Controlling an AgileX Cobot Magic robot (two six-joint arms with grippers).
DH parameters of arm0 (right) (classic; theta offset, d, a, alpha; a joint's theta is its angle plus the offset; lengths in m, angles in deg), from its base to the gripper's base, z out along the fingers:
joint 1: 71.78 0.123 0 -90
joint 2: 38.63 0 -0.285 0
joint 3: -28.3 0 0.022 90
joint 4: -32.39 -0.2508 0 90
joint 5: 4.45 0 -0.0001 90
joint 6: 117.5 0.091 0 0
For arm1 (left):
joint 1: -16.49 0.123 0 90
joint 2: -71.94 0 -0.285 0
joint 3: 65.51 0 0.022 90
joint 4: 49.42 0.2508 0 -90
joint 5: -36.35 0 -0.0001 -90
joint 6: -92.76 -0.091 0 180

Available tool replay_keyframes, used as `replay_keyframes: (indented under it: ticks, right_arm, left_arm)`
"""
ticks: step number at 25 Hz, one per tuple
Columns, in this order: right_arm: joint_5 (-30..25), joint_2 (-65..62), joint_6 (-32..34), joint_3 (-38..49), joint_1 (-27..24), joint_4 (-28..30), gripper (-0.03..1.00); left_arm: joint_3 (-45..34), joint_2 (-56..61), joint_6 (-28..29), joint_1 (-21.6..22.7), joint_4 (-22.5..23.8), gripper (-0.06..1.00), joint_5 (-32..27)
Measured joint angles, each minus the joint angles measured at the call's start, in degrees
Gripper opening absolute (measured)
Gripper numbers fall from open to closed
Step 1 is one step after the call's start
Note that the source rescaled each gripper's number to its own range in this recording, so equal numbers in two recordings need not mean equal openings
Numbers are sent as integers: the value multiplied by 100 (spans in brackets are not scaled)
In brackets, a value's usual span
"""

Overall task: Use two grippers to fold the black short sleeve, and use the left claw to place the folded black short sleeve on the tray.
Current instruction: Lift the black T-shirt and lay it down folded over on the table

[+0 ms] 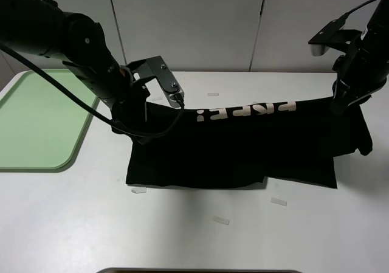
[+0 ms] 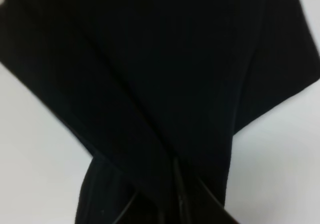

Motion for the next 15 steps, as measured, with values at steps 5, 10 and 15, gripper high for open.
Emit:
replay_keyframes:
  ticks: [5, 10, 15]
  right_arm:
    - [-256, 0, 0, 0, 0, -136, 0]
    - [-299, 0, 0, 0, 0, -140, 1]
    - [-476, -4, 191, 0, -50, 441, 70]
  left_arm:
    - [0, 0, 0, 0, -72, 2, -248]
    - [0, 0, 0, 0, -97, 2, -267]
    - [-6, 0, -5, 34, 158, 30, -536]
